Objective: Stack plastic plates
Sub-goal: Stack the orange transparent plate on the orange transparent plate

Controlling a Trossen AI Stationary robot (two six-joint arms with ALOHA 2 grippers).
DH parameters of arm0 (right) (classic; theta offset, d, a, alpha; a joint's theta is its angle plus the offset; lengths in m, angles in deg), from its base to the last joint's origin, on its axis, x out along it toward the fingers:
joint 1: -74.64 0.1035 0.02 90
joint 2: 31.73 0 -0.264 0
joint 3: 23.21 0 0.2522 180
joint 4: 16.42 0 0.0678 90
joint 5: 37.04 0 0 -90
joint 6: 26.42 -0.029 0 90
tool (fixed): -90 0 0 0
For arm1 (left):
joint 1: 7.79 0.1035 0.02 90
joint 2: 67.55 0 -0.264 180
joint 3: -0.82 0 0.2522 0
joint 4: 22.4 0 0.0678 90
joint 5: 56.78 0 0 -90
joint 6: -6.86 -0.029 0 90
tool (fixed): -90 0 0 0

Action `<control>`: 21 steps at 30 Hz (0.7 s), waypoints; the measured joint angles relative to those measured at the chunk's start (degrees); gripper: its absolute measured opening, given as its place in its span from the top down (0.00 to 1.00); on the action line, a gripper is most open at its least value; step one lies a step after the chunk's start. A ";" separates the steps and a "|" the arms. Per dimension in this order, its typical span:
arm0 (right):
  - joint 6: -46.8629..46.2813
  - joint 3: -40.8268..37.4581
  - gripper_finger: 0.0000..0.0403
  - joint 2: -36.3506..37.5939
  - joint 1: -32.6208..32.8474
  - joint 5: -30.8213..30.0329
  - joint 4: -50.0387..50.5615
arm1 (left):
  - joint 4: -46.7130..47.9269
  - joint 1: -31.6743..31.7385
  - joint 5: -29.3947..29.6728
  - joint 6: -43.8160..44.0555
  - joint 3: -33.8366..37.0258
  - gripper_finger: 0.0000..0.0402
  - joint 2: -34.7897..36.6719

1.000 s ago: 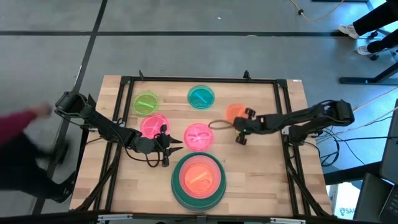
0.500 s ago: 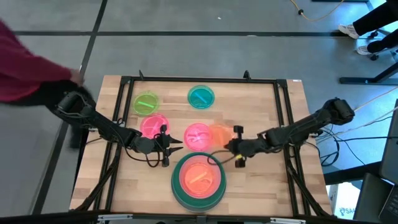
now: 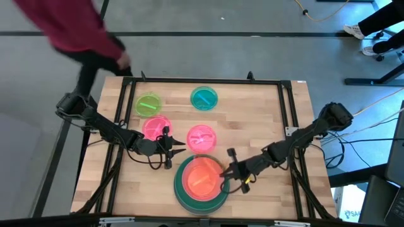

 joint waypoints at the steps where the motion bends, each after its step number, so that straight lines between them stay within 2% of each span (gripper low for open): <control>1: -0.03 0.00 1.00 -0.78 0.14 1.00 -1.15 | 0.00 0.02 0.02 -0.02 0.00 0.75 0.00; 7: -0.06 0.00 1.00 -6.11 0.81 5.94 -9.63 | 0.00 0.02 0.07 -0.04 0.00 0.75 0.00; 14: -2.01 0.00 1.00 -10.84 0.65 5.40 -12.58 | 0.00 0.04 0.11 -0.04 0.00 0.75 0.00; 21: -5.84 0.00 1.00 -11.47 0.65 5.40 -12.78 | 0.00 0.04 0.11 -0.04 0.00 0.75 0.00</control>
